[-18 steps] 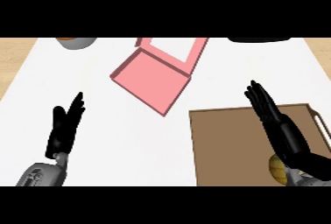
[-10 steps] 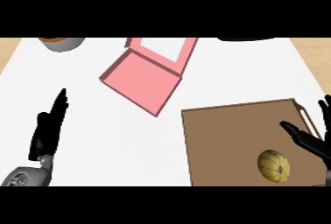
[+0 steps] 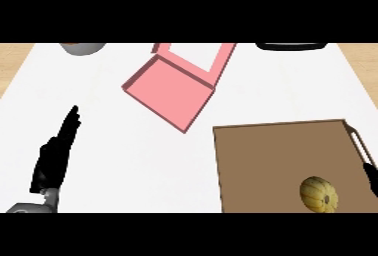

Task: Pick the squash from the tray and place it in the cardboard box

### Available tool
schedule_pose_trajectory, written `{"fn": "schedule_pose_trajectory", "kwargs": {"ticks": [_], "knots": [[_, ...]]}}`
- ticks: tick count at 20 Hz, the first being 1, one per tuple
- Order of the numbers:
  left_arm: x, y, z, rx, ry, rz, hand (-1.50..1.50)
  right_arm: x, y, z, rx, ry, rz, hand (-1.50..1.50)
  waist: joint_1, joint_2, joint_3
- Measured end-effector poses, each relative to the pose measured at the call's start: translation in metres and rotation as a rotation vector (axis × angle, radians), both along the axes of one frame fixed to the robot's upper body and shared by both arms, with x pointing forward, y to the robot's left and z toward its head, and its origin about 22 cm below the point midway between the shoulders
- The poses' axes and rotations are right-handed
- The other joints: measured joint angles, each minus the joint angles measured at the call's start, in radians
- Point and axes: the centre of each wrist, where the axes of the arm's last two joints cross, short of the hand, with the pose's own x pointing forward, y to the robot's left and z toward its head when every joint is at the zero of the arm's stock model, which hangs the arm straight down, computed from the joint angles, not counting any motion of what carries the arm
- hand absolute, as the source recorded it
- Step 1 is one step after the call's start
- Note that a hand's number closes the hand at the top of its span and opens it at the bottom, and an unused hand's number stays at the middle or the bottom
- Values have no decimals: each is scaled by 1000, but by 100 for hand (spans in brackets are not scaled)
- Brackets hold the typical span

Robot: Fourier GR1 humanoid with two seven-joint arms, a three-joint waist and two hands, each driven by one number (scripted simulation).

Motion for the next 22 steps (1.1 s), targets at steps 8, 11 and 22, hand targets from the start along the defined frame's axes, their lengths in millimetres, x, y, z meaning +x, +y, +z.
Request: {"fn": "schedule_pose_trajectory", "kwargs": {"ticks": [8,11,22], "knots": [[-7,-2,1,10,-12,-30,0,-63,-21,21,-19,418,237,-150,21,6,-4],[-6,-8,2,6,-11,-40,0,-70,-22,36,18,566,379,-150,29,8,-4],[-2,-3,-1,3,-12,-45,0,-33,10,97,169,843,650,-150,37,8,-1]]}}
